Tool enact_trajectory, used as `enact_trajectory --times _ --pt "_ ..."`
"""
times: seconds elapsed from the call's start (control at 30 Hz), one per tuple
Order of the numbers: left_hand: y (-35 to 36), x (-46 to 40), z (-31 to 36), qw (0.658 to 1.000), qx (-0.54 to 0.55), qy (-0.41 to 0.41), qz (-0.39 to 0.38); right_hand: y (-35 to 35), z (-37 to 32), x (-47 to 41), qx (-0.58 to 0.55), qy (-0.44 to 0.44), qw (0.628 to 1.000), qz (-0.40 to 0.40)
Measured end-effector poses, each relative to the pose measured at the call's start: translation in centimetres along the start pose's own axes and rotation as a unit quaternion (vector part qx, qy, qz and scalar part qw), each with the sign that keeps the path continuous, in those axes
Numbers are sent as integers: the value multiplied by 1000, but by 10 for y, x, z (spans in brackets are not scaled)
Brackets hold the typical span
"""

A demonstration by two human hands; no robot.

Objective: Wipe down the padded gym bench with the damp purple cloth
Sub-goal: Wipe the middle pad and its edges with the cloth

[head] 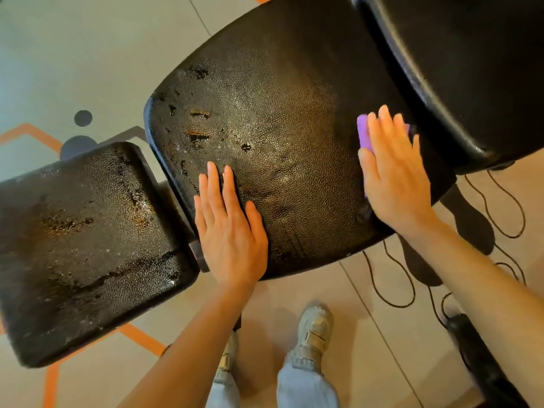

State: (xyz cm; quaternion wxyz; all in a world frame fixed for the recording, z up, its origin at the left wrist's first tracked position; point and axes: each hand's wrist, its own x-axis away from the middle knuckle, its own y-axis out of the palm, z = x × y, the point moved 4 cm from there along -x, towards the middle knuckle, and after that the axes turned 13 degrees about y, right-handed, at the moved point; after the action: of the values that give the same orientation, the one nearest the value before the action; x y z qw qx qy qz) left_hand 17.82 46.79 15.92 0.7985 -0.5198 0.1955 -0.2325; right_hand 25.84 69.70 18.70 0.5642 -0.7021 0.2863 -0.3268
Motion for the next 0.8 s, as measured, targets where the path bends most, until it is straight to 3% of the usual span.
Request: enact_trajectory --times 0.1,0.2,0.27,0.33,0.43,0.5,0.6,0.7,0.8 --pt "-1 0 0 1000 4 -1 3 2 -12 7 -9 46 999 17" --pt "-2 0 0 1000 -1 -4 1 12 -22 103 53 -75 995 -37" --pt "-2 0 1 1000 -3 -3 -1 16 -21 100 60 -150 985 -59" --pt "0 -1 1 1000 -5 -1 -1 11 -40 45 52 -126 990 -19" --pt "0 0 0 1000 -11 -7 -1 8 -60 2 10 -8 1000 9" --pt "-3 -2 0 1000 11 -7 -6 14 -55 42 44 -46 998 12" --pt "-14 0 -5 997 73 21 -26 15 -36 95 106 -163 980 -48" --pt "-38 3 -20 994 52 84 -35 14 -49 68 85 -144 985 -31" --pt "-61 6 -54 994 2 97 -48 19 -60 61 76 -136 987 -26"
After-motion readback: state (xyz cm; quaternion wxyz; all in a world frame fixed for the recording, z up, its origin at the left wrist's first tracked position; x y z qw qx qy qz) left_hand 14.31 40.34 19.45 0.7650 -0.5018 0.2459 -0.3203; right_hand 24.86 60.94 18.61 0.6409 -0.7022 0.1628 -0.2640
